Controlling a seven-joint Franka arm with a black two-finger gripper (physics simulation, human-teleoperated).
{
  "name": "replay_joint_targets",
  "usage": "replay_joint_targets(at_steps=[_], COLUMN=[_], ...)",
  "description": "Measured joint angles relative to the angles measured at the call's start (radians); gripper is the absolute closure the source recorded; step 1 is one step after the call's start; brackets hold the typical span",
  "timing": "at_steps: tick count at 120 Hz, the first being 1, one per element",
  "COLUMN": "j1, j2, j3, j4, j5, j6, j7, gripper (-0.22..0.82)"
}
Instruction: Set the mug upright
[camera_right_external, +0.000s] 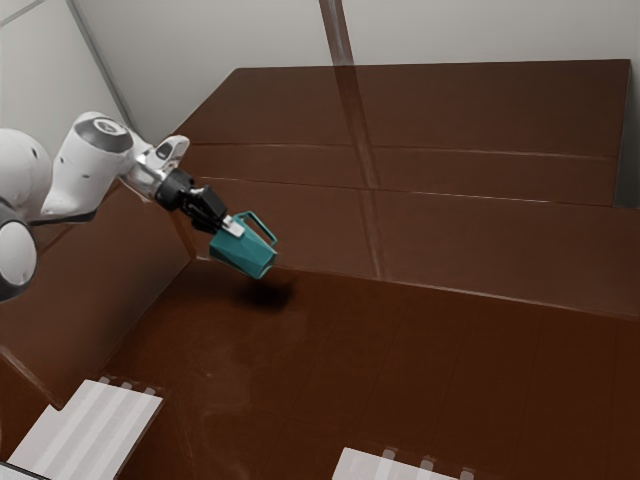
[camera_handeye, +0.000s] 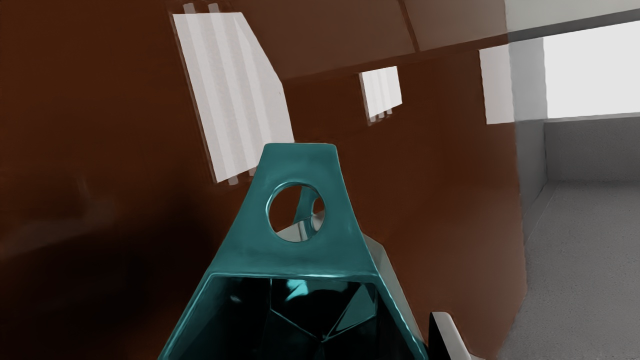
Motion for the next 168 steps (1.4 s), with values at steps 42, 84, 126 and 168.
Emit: replay_joint_targets(at_steps=[42, 84, 126, 168], j1=[-0.125, -0.161, -0.167, -0.169], j2=[-0.145, -0.187, -0.162, -0.141], j3=[-0.058, -0.116, -0.131, -0.132], j4=[-0.001, -0.186, -0.247, -0.276], j5=[0.584, 0.799, 0.844, 0.832], j6=[0.192, 0.429, 0.559, 0.615], j7=[-0.169, -0.344, -0.449, -0.507], gripper=[0.78, 0.78, 0.78, 0.52])
